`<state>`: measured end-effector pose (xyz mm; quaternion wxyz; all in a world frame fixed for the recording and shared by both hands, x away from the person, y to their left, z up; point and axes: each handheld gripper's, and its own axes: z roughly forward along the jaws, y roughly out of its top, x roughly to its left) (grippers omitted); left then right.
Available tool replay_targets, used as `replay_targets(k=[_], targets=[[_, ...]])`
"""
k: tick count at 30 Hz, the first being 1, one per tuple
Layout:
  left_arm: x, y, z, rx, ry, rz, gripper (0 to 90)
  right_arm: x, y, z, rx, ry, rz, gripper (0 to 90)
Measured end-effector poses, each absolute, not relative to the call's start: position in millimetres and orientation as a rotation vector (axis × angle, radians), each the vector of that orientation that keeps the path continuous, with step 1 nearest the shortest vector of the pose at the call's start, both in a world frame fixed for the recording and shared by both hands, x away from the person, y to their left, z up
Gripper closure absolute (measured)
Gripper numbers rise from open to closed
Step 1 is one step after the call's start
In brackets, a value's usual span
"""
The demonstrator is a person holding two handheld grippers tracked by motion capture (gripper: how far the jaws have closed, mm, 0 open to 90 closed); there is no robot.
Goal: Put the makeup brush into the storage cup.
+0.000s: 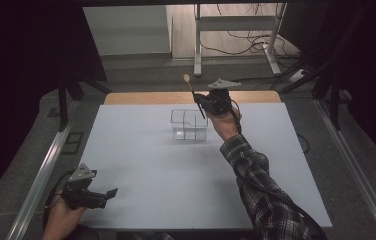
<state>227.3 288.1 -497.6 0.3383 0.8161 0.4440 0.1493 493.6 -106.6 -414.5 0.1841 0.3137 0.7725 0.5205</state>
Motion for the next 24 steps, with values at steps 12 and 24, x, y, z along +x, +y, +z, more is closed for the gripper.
replay_targets(k=[12,24], targets=[[227,288,-498,2.125,1.158,0.386,0.0,497,-102,-421,0.891,2.187,1.445,83.6],[227,288,-498,2.125,1.159,0.385,0.0,498,-102,-432,0.905,2.195,1.433,83.6]])
